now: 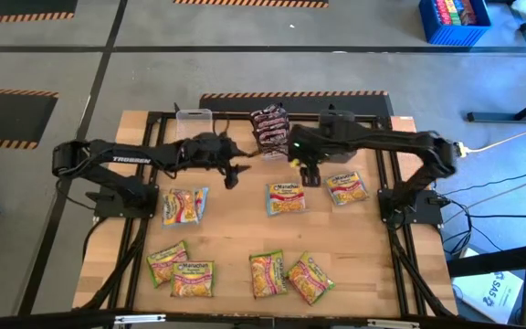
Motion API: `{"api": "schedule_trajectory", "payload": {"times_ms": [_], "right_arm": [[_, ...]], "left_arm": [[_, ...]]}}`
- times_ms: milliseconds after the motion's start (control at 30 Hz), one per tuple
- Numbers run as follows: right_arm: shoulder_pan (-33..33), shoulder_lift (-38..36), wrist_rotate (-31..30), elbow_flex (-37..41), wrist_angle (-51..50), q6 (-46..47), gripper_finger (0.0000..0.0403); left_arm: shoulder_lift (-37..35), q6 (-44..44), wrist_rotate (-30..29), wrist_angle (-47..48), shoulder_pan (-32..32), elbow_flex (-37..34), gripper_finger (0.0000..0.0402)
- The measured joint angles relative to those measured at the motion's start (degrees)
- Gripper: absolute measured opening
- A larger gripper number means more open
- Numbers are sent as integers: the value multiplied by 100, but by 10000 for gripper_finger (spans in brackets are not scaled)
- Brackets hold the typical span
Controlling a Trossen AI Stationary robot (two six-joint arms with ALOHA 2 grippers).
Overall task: Sort Maruchan noodles
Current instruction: Put the blue noodle pack into the black bin
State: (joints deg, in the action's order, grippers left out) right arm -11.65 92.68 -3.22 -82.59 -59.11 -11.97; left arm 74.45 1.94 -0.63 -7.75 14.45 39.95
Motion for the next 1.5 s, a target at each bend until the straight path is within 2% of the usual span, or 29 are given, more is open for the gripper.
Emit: {"api": "schedule_trajectory", "payload": {"times_ms": [267, 367, 467, 600, 833, 1000, 1167, 1400, 1500], "right_arm": [[80, -1604, 541, 2932, 2543, 1378, 216], [76, -1880, 850, 3722, 3418, 1946, 216], [76, -1923, 1152, 4168, 3957, 2370, 222], [80, -1901, 1604, 4533, 4421, 2593, 235], [78, -1897, 1561, 4673, 4522, 2958, 238], [78, -1877, 1201, 4673, 4573, 3114, 226], [80, -1698, 1282, 4673, 4636, 3586, 228], [80, -1110, 1298, 4673, 4800, 3934, 291], [76, -906, 1639, 4673, 5123, 3850, 316]], "left_arm": [[675, 556, 7, -398, -727, -3, 206], [923, 898, -129, -428, -954, -3, 206], [1184, 1136, -332, -574, -1163, -3, 206], [1494, 1305, -511, -891, -1318, -1, 206], [1944, 1667, -592, -1533, -1352, -1, 206], [2252, 1740, -585, -1696, -1352, 1, 206], [2646, 1761, -570, -2120, -1352, 1, 206], [3115, 1763, -451, -2546, -1352, 2, 206], [3212, 1759, -426, -2591, -1352, 4, 206]]}}
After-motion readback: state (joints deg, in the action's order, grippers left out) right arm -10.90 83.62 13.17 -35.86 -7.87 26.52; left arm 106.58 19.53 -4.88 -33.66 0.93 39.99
